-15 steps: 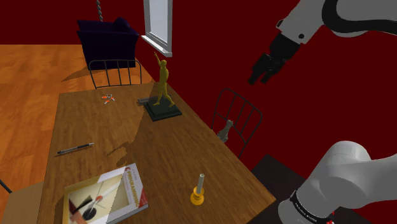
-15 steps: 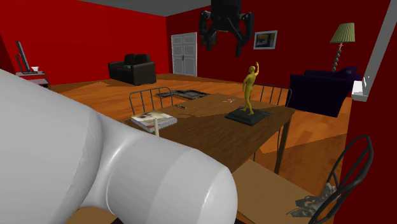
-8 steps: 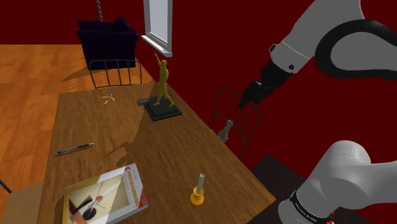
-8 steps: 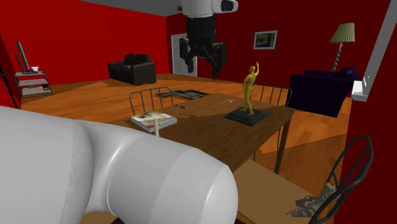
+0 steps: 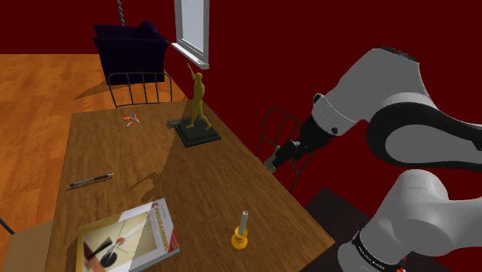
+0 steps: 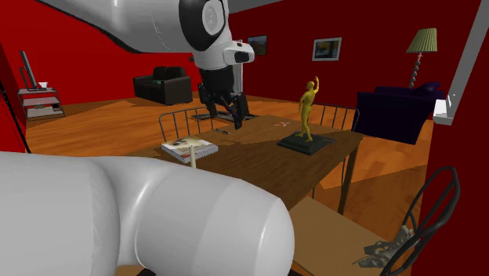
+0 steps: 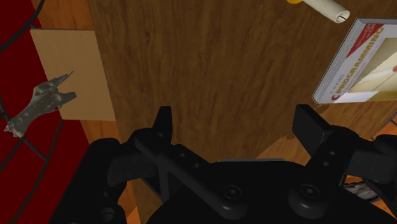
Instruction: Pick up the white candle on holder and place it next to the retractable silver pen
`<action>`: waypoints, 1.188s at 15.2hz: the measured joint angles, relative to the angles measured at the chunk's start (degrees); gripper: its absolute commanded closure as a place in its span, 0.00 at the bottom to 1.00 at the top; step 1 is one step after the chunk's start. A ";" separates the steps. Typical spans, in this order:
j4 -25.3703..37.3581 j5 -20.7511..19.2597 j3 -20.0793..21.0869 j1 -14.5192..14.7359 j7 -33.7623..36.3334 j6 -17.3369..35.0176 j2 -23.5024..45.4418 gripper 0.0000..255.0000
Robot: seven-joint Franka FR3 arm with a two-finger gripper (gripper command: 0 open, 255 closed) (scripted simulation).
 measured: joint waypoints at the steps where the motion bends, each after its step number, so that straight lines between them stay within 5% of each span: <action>1: -1.24 1.07 1.79 0.86 1.51 1.34 -0.36 0.00; 10: -6.16 10.08 20.26 4.56 14.72 19.85 9.69 0.00; 16: -5.01 12.22 36.65 -0.78 24.98 34.63 22.25 0.00; 18: -4.59 11.80 39.21 -3.13 25.90 37.39 24.81 0.00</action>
